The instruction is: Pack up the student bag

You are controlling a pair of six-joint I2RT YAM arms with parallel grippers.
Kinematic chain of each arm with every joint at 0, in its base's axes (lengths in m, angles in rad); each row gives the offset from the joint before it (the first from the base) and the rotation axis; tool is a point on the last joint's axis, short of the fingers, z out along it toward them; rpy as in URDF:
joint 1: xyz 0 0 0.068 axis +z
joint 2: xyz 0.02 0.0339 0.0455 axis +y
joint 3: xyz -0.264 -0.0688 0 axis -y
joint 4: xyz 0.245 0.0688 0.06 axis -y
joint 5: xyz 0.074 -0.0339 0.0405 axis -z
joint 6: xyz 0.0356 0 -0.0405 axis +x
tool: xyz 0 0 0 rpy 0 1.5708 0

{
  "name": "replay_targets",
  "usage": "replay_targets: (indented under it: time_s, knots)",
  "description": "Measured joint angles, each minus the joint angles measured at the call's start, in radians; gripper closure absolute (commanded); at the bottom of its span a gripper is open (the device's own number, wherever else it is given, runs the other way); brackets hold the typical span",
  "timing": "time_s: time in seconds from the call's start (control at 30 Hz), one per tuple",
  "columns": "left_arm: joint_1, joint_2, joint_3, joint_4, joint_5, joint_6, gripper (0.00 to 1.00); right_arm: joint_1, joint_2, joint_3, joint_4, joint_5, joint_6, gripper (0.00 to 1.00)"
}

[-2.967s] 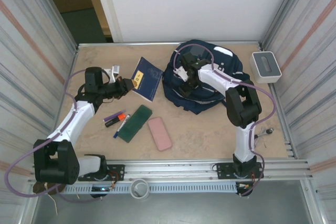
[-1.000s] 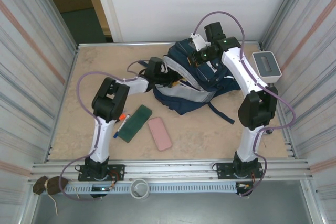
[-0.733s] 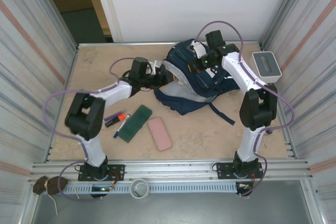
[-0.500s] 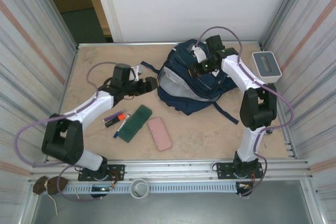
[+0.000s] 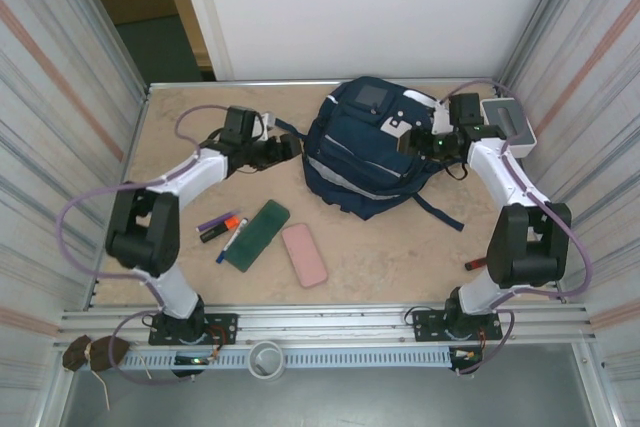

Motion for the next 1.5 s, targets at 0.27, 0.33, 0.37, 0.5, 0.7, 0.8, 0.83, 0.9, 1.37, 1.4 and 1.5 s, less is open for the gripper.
replay_targets:
  time_s: [0.27, 0.33, 0.37, 0.5, 0.7, 0.8, 0.83, 0.9, 1.37, 1.4, 1.5]
  knots:
    - [-0.031, 0.275, 0.188, -0.033, 0.036, 0.014, 0.27, -0.023, 0.049, -0.099, 0.089, 0.139, 0.172, 0.16]
    - [-0.050, 0.313, 0.210, -0.037, 0.048, 0.015, 0.29, -0.040, 0.075, -0.109, 0.115, 0.134, 0.194, 0.17]
    - [-0.061, 0.322, 0.212, -0.037, 0.054, 0.017, 0.31, -0.047, 0.091, -0.111, 0.127, 0.127, 0.203, 0.17]
    - [-0.102, 0.327, 0.214, -0.035, 0.090, 0.022, 0.41, -0.058, 0.143, -0.112, 0.174, 0.091, 0.223, 0.20]
    - [-0.169, 0.308, 0.174, -0.014, 0.105, 0.021, 0.43, -0.058, 0.153, -0.111, 0.186, 0.070, 0.231, 0.24]
    - [-0.215, 0.292, 0.147, -0.005, 0.112, 0.020, 0.42, -0.059, 0.166, -0.111, 0.183, 0.071, 0.228, 0.24]
    - [-0.230, 0.289, 0.142, -0.005, 0.113, 0.020, 0.42, -0.060, 0.169, -0.111, 0.182, 0.073, 0.226, 0.24]
    - [-0.254, 0.281, 0.127, -0.002, 0.111, 0.020, 0.42, -0.064, 0.171, -0.111, 0.181, 0.079, 0.212, 0.25]
    - [-0.475, 0.301, 0.237, -0.032, 0.080, 0.023, 0.39, -0.087, 0.403, 0.221, 0.069, 0.032, 0.095, 0.30]
    - [-0.503, 0.309, 0.264, -0.044, 0.078, 0.034, 0.38, -0.089, 0.437, 0.280, 0.056, 0.029, 0.085, 0.29]
    - [-0.568, 0.296, 0.301, -0.060, 0.076, 0.080, 0.36, -0.086, 0.518, 0.439, 0.007, 0.016, 0.068, 0.25]
